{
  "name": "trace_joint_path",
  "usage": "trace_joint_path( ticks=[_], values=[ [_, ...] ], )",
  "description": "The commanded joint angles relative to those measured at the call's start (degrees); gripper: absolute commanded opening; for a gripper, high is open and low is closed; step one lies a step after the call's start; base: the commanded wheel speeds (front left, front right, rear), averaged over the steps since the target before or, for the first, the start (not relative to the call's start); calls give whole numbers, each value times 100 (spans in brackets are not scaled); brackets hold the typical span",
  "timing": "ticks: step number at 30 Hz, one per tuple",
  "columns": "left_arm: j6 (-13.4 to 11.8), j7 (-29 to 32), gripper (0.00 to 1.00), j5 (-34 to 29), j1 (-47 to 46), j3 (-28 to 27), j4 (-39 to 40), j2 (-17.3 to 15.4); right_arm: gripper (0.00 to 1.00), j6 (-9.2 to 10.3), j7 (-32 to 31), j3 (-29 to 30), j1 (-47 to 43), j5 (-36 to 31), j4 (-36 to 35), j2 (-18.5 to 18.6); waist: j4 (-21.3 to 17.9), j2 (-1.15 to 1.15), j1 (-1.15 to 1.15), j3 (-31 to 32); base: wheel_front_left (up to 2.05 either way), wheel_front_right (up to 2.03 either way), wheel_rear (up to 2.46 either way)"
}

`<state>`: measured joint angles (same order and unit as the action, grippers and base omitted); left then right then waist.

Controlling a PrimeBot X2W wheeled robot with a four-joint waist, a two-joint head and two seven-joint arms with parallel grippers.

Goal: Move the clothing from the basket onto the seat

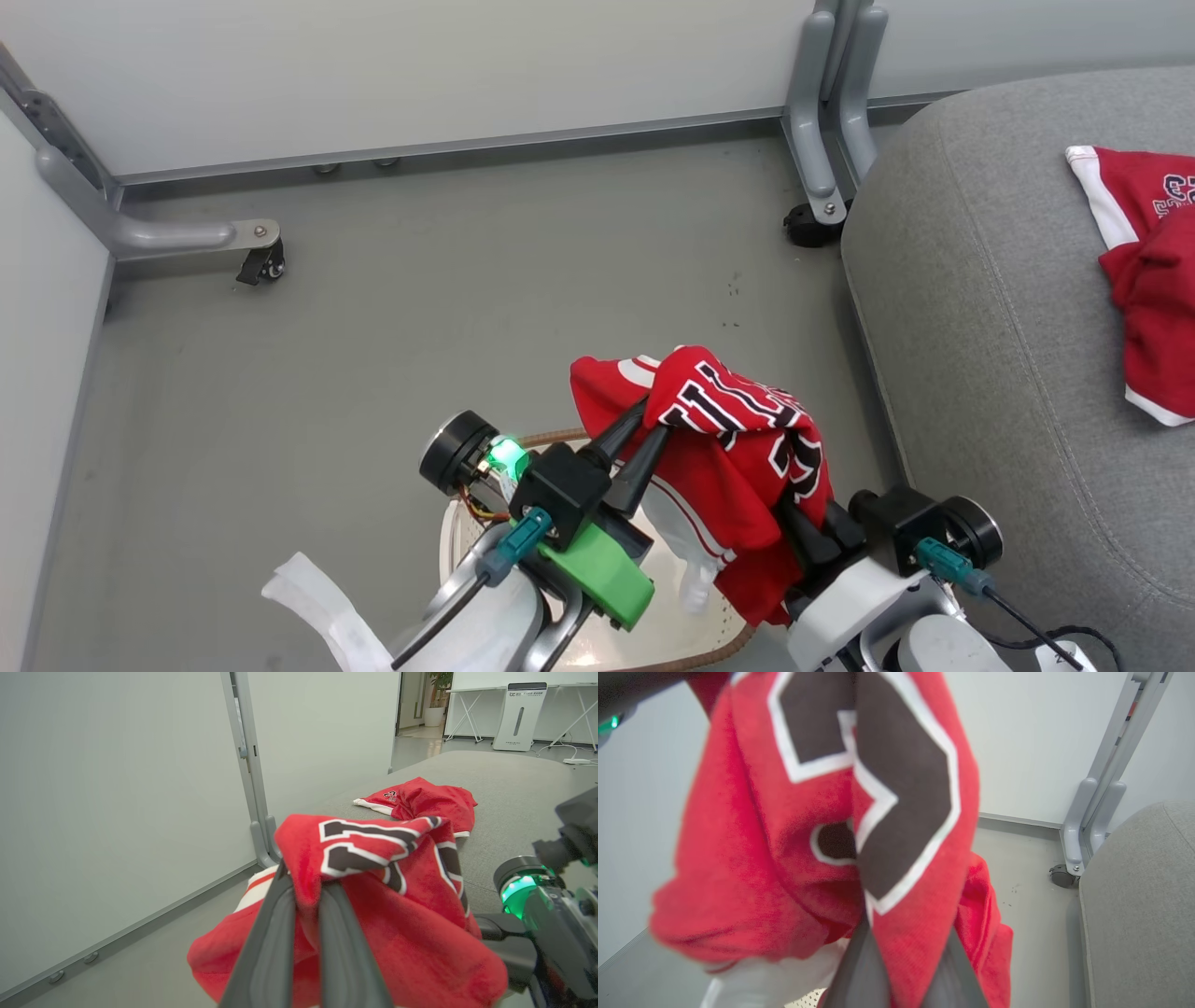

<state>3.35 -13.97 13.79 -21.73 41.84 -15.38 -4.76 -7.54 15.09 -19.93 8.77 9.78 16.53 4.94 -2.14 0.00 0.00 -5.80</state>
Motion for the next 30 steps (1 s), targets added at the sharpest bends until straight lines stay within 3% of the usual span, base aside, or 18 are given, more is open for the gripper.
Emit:
trace_joint_path(
  ticks=[1,30],
  values=[
    [40,18,100,36,30,7,-14,-43,0,10,11,80,-51,52,-41,0,-6,0,0,2,0,0,0],
    [-27,55,100,169,-18,167,-37,-165,0,11,12,333,-58,95,-111,-10,-124,0,0,-35,0,0,0]
  ],
)
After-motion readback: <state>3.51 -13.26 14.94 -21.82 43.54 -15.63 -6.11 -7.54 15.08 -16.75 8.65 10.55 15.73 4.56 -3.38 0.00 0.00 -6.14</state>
